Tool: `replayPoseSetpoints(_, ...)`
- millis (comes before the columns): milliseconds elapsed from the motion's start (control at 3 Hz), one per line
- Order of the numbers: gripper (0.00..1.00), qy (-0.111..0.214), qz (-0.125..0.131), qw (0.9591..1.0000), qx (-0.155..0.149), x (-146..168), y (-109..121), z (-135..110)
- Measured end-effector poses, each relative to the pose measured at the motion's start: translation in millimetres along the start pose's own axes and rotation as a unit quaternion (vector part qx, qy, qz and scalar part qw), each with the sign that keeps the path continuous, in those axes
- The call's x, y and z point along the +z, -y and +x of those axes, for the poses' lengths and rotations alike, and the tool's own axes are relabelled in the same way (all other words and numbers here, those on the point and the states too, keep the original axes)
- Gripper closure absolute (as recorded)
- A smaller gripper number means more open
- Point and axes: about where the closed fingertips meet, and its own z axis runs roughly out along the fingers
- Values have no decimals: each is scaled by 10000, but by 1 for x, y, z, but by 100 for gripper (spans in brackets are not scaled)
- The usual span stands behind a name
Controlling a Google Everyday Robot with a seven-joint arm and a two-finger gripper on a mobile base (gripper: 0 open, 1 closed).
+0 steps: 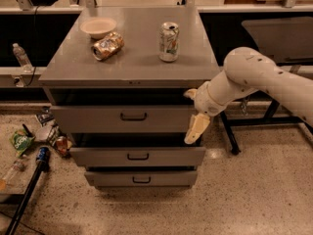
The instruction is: Open top drawer
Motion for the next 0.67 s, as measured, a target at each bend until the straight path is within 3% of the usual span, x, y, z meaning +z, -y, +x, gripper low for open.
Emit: replayPoseSetpoints(667, 0, 152, -188, 9997, 54, 37, 26, 8)
